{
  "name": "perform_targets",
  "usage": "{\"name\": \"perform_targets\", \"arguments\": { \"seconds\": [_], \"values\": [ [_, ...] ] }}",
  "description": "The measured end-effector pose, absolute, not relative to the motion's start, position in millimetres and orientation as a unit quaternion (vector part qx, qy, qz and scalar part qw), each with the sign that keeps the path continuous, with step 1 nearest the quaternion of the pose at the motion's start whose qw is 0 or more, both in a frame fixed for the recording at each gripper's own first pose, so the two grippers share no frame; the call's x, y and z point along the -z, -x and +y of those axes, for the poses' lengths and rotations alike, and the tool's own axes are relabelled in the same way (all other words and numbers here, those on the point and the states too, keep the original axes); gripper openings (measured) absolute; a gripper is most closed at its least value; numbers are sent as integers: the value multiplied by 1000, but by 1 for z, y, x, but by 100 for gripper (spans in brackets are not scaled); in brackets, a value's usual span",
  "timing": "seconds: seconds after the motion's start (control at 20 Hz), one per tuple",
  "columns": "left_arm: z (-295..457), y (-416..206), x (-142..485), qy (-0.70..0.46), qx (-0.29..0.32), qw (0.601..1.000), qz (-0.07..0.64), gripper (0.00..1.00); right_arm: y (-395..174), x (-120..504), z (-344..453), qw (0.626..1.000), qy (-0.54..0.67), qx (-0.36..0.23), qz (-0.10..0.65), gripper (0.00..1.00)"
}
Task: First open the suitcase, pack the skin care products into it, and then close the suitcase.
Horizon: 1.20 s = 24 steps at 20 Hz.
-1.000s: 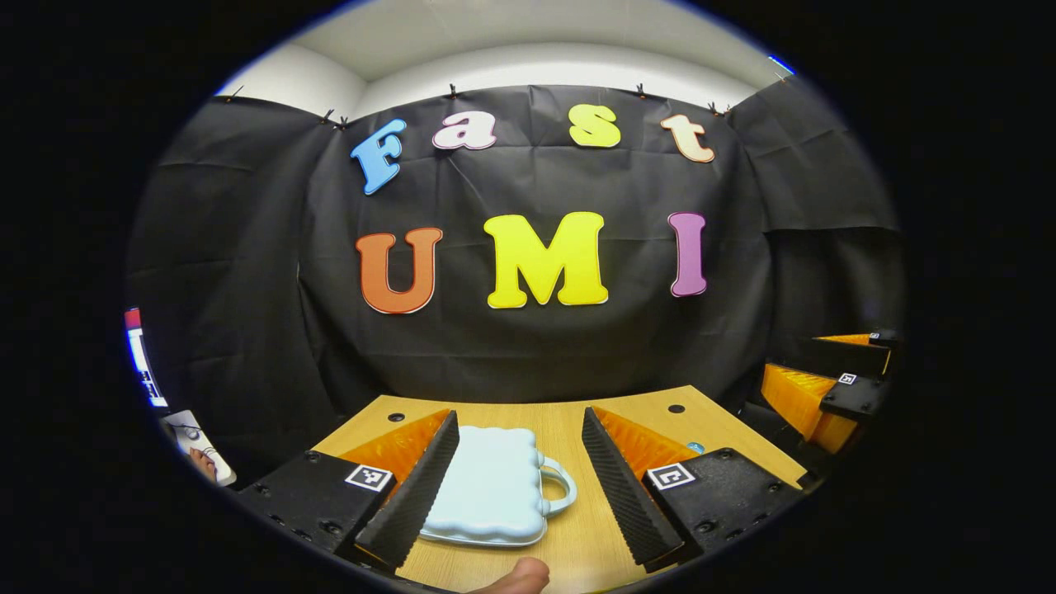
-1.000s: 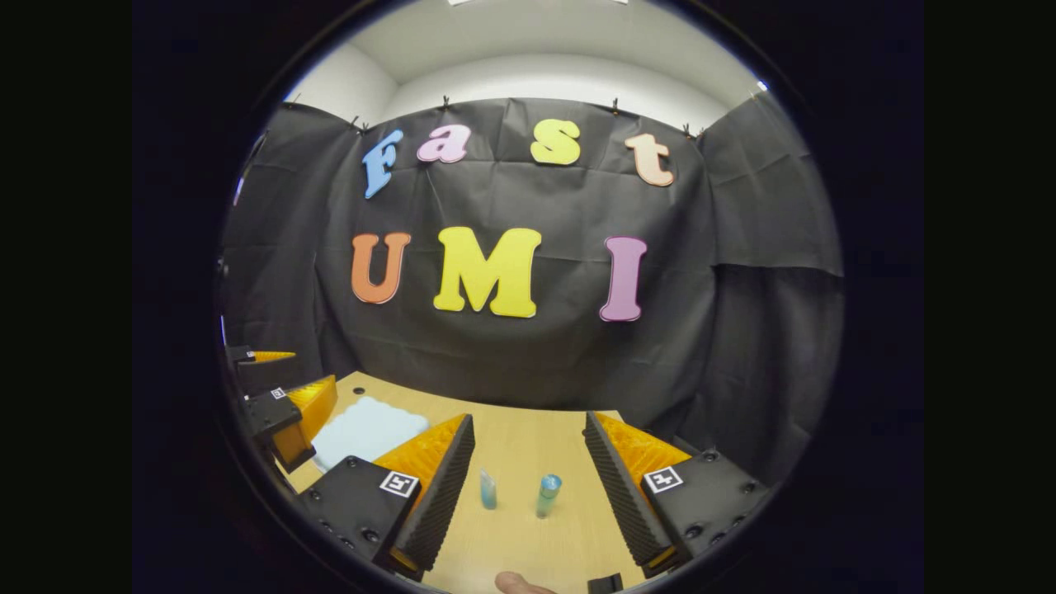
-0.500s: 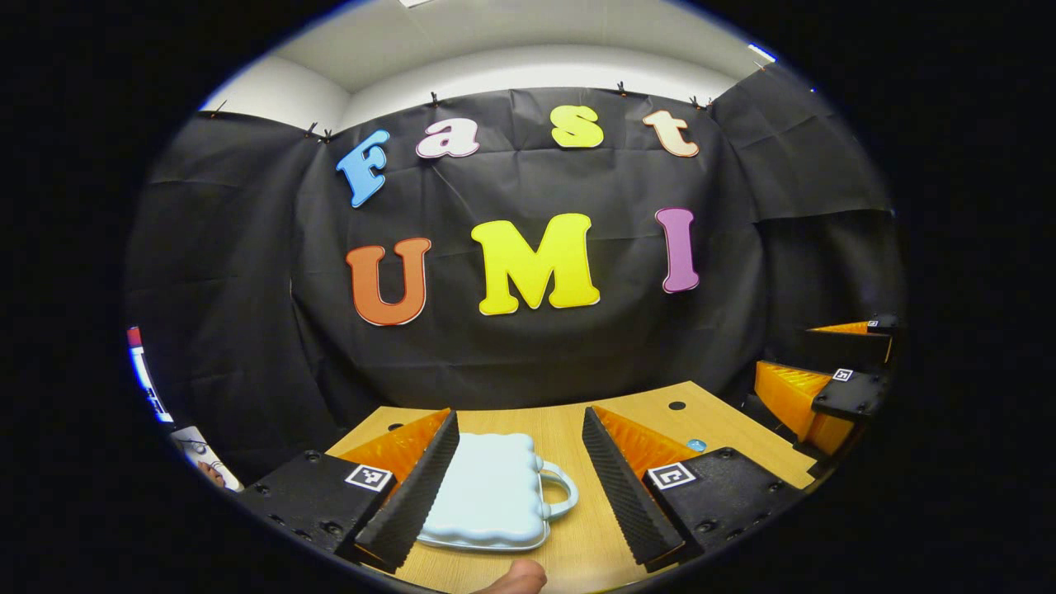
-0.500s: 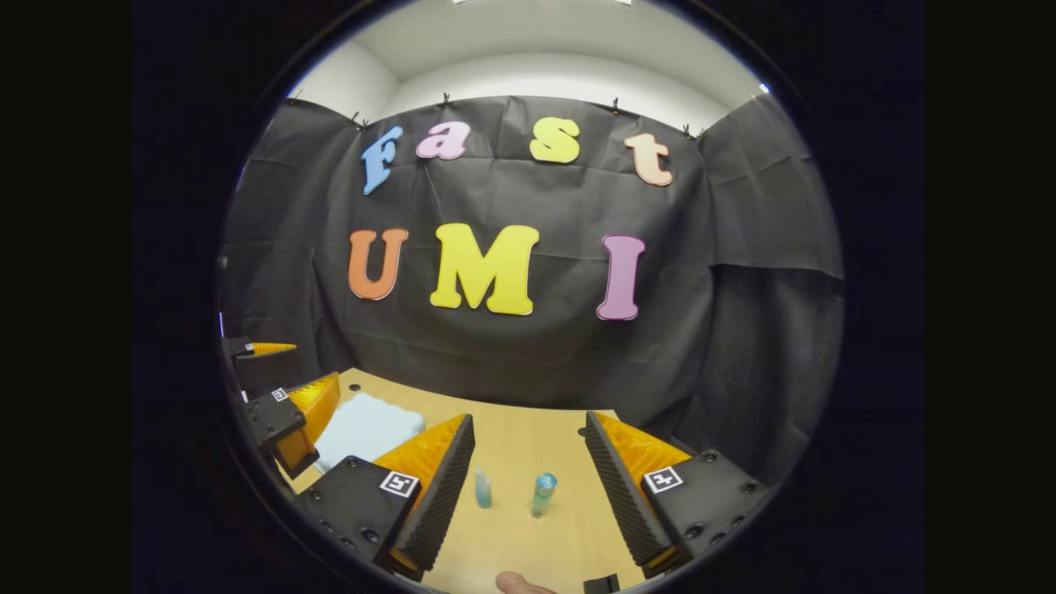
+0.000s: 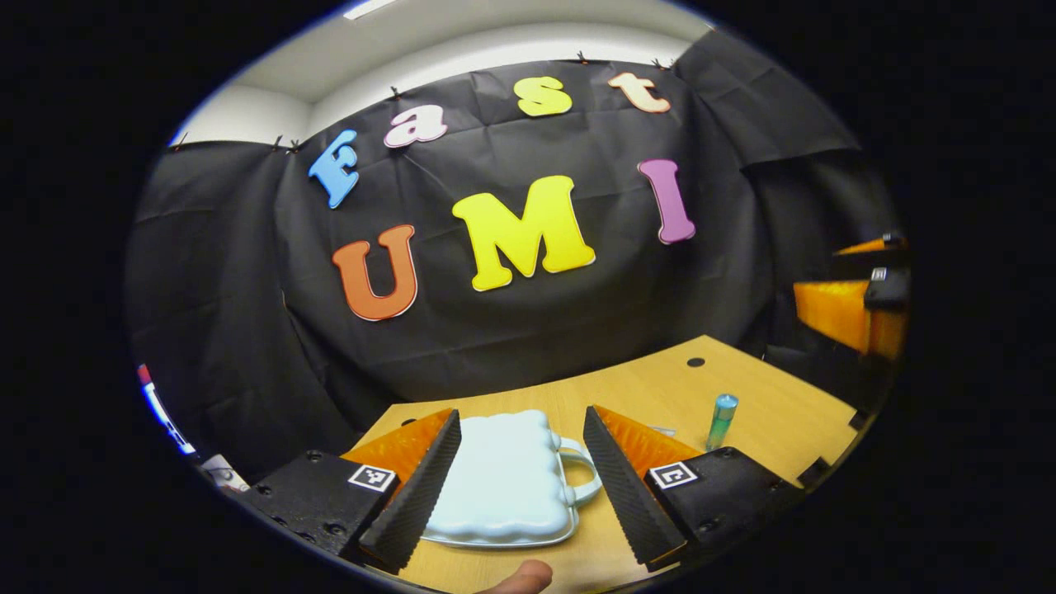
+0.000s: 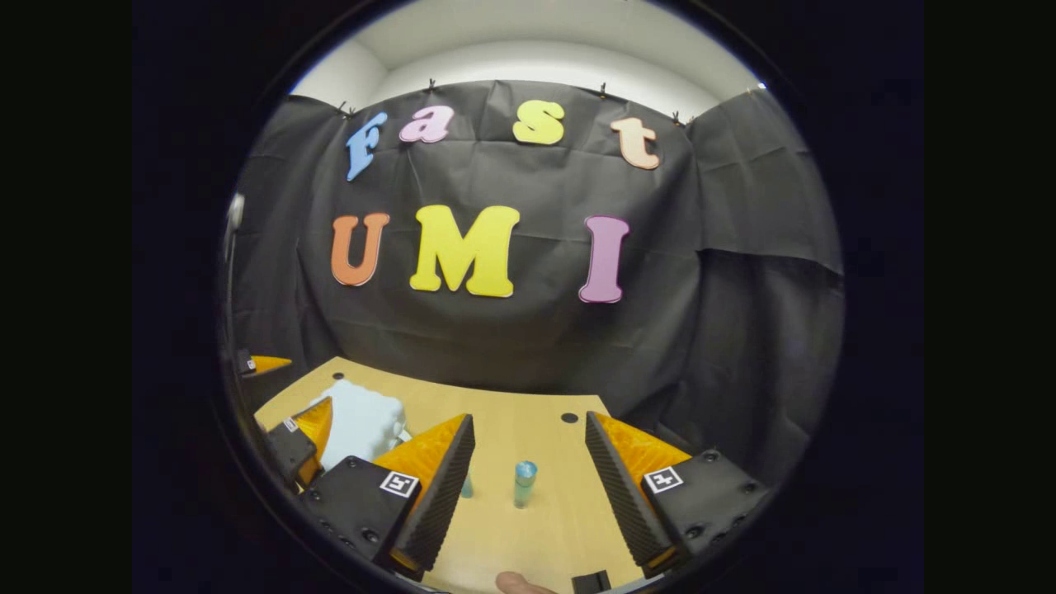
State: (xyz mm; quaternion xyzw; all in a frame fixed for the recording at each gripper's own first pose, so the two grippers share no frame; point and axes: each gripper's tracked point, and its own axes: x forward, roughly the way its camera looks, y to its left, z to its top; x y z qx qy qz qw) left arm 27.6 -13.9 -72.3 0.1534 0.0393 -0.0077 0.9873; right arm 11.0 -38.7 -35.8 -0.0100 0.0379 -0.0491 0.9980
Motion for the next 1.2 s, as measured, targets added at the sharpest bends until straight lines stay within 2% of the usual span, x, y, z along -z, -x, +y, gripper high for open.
{"name": "perform_targets", "arguments": {
  "seconds": [0.35, 0.55, 0.8, 1.0, 1.2],
  "values": [
    [-42, -51, 135, -285, 48, 956, 51, 96, -11, 53, -115, 991, 21, 117, 56, 80],
    [-54, -67, 182, -374, 56, 923, 74, 96, -10, 59, -157, 986, 12, 151, 67, 80],
    [-62, -80, 233, -505, 52, 856, 100, 96, -21, 59, -177, 986, 18, 153, 71, 80],
    [-63, -101, 234, -566, 35, 819, 89, 96, -26, 64, -186, 986, 21, 149, 76, 80],
    [-52, -107, 246, -611, 5, 784, 113, 95, -31, 72, -196, 984, 18, 153, 89, 80]
  ]
}}
